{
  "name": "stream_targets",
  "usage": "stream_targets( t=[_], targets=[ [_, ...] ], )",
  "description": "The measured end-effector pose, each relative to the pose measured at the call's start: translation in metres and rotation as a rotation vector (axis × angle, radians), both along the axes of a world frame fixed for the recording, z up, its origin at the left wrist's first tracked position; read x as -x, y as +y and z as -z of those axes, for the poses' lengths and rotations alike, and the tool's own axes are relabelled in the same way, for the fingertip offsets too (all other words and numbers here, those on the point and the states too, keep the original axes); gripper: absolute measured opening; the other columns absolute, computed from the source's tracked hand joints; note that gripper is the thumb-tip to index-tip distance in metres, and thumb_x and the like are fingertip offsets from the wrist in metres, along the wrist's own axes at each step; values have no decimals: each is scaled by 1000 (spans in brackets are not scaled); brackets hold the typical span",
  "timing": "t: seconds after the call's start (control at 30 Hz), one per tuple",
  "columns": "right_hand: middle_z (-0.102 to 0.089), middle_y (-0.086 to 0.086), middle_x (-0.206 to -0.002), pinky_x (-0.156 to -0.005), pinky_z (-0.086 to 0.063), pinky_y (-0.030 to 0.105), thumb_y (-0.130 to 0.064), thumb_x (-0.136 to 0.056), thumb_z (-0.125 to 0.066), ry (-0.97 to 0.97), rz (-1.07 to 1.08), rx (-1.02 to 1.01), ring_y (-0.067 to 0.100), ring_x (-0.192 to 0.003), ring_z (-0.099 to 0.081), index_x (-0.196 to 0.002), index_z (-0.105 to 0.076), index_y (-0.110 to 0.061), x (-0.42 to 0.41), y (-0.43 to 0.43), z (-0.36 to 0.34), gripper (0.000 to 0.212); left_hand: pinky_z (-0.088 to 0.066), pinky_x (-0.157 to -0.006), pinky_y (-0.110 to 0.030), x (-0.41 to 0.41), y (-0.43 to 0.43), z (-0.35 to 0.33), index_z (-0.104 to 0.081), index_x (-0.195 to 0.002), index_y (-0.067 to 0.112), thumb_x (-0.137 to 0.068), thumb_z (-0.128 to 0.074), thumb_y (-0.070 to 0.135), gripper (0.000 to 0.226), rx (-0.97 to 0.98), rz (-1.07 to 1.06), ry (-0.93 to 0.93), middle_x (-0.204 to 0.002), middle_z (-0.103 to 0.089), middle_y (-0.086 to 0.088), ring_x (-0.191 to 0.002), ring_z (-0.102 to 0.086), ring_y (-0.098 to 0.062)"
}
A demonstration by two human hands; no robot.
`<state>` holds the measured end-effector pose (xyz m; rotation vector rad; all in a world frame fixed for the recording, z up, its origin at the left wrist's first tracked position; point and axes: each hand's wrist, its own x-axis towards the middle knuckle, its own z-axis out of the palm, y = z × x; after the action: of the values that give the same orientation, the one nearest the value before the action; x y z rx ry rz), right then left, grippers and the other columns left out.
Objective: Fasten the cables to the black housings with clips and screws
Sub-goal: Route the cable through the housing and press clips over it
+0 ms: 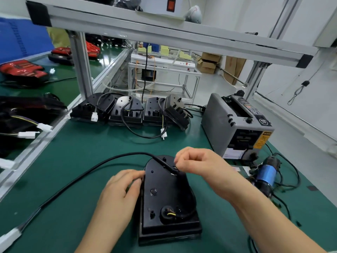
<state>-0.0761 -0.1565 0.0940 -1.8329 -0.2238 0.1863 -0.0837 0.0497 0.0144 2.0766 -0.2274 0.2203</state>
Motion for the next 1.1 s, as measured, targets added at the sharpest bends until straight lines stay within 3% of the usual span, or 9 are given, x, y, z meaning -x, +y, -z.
stream_targets(
  t=[0.17, 0.23, 0.3, 0.43, 0.67, 0.77, 1.1],
  targets=[
    [-61, -12, -98, -88, -32, 8, -11, -80, -73, -57, -119, 286, -3, -104, -49, -61, -63, -24, -8, 21, 17, 25, -28, -88, -3, -3, -4, 8, -65, -107, 35, -92, -55, 17, 26, -10, -16, 31, -105, -55, 30, -109, -43, 1],
    [-61, -13, -101, -91, -28, 7, -12, -79, -73, -87, -111, 361, -1, -112, -43, -61, -64, -26, -12, 22, 23, 25, -27, -92, -7, -1, -3, 10, -64, -115, 34, -90, -58, 20, 29, -6, 4, 38, -113, -55, 29, -114, -40, 6],
    [-61, -14, -103, -91, -25, 3, -14, -79, -73, -82, -127, 388, -2, -116, -39, -60, -63, -32, -12, 22, 27, 28, -24, -90, 0, 2, -3, 12, -61, -115, 37, -88, -61, 18, 33, 11, 9, 26, -111, -50, 34, -113, -35, 15],
    [-60, -19, -104, -92, -22, 1, -18, -78, -75, -55, -181, 397, -6, -120, -34, -58, -64, -38, -11, 23, 29, 30, -20, -87, 6, 3, -4, 12, -55, -109, 45, -88, -62, 14, 38, 28, 2, 3, -107, -46, 38, -111, -31, 22],
    [-59, -16, -104, -108, -24, 25, -19, -79, -74, -105, -114, 459, -1, -124, -30, -59, -61, -36, -9, 30, 34, 29, -18, -88, 7, 2, -2, 16, -59, -118, 37, -88, -61, 18, 35, 20, -5, -13, -112, -45, 38, -113, -29, 22],
    [-58, -17, -103, -109, -23, 27, -19, -79, -73, -132, -91, 490, -2, -124, -29, -59, -59, -36, -7, 32, 35, 30, -17, -89, 7, 1, -3, 18, -58, -121, 36, -89, -60, 21, 36, 10, -6, -10, -114, -44, 38, -114, -30, 17],
    [-57, -22, -97, -109, -25, 34, -22, -79, -72, -176, -66, 542, -4, -120, -30, -59, -58, -35, -9, 34, 37, 28, -16, -88, 8, 1, -3, 20, -59, -120, 36, -88, -61, 21, 35, 20, -16, -33, -112, -45, 39, -115, -26, 23]
  ],
)
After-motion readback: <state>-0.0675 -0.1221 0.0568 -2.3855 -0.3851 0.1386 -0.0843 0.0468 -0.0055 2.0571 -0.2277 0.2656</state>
